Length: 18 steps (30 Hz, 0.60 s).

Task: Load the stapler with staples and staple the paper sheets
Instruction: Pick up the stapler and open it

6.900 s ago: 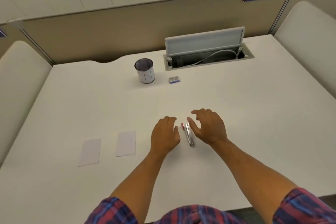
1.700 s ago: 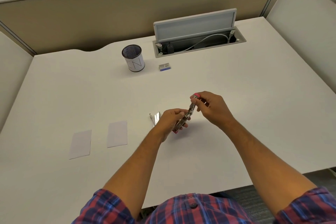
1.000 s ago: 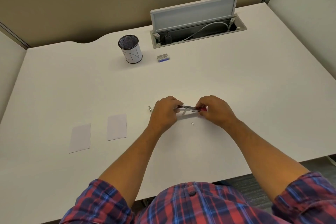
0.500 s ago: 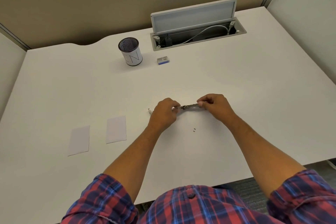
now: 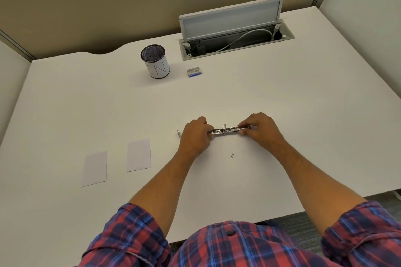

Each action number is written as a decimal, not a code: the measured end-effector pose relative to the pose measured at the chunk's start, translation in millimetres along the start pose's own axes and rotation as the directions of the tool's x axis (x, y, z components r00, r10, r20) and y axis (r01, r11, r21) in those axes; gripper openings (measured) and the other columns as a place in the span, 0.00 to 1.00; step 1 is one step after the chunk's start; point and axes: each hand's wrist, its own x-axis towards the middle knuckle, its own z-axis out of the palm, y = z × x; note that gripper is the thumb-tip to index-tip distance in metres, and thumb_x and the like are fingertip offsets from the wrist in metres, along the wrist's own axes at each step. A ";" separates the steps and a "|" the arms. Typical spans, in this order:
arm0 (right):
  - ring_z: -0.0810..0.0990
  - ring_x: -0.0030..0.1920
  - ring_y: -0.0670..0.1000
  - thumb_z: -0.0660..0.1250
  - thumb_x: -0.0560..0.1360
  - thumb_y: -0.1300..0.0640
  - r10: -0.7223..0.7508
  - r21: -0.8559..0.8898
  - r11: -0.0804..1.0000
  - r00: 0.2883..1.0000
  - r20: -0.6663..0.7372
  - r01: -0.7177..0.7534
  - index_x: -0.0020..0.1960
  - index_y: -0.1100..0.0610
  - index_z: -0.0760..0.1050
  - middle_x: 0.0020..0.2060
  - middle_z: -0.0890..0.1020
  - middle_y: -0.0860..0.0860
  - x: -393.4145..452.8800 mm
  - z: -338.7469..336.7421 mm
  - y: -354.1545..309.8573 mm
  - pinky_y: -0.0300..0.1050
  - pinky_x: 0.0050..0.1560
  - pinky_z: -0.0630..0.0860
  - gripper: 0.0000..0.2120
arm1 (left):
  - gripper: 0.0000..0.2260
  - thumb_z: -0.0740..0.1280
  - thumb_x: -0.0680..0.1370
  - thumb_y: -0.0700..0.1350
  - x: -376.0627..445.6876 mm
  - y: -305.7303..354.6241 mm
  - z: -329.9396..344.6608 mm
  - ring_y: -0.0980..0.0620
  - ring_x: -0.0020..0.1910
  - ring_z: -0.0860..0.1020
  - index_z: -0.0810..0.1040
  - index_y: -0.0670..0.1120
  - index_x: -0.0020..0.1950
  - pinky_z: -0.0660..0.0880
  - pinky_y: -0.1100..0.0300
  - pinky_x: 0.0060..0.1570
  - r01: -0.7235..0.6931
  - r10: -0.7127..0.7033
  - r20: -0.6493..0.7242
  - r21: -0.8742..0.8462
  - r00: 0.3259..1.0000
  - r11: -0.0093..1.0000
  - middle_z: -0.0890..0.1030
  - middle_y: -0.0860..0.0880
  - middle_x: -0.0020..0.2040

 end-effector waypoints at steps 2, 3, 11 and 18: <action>0.76 0.50 0.49 0.78 0.72 0.60 0.001 -0.043 0.999 1.000 0.012 -0.001 0.52 0.54 0.88 0.44 0.84 0.50 0.2 0.7 1.1 0.39 0.48 0.68 0.09 | 0.10 0.69 0.79 0.47 0.9 -1.2 1.4 0.44 0.50 0.74 0.85 0.51 0.59 0.65 0.56 0.46 -0.008 0.008 -0.001 0.044 1.000 0.999 0.78 0.48 0.49; 0.75 0.50 0.49 0.78 0.72 0.59 -0.001 -0.069 0.998 1.000 0.017 0.002 0.52 0.53 0.88 0.44 0.84 0.49 0.4 1.4 1.4 0.41 0.49 0.68 0.09 | 0.10 0.69 0.79 0.48 1.1 -1.4 2.0 0.45 0.50 0.73 0.85 0.52 0.59 0.64 0.56 0.46 -0.002 0.002 -0.005 0.049 1.000 0.999 0.79 0.49 0.49; 0.75 0.52 0.49 0.76 0.74 0.56 -0.030 -0.211 0.977 0.999 0.038 0.038 0.52 0.49 0.87 0.43 0.79 0.41 0.6 9.0 -4.6 0.46 0.49 0.71 0.08 | 0.10 0.73 0.76 0.48 -4.5 -1.5 6.2 0.45 0.52 0.75 0.86 0.52 0.57 0.65 0.53 0.54 0.085 -0.082 -0.105 0.023 0.991 0.996 0.78 0.51 0.53; 0.77 0.42 0.45 0.79 0.70 0.58 -0.159 -0.144 0.978 0.986 -0.038 0.152 0.44 0.51 0.83 0.40 0.79 0.42 -14.3 6.3 -7.2 0.43 0.43 0.73 0.07 | 0.09 0.77 0.72 0.42 -28.2 22.2 12.7 0.42 0.43 0.79 0.84 0.44 0.51 0.73 0.51 0.43 -0.144 0.121 -0.312 -0.050 0.942 0.988 0.82 0.46 0.46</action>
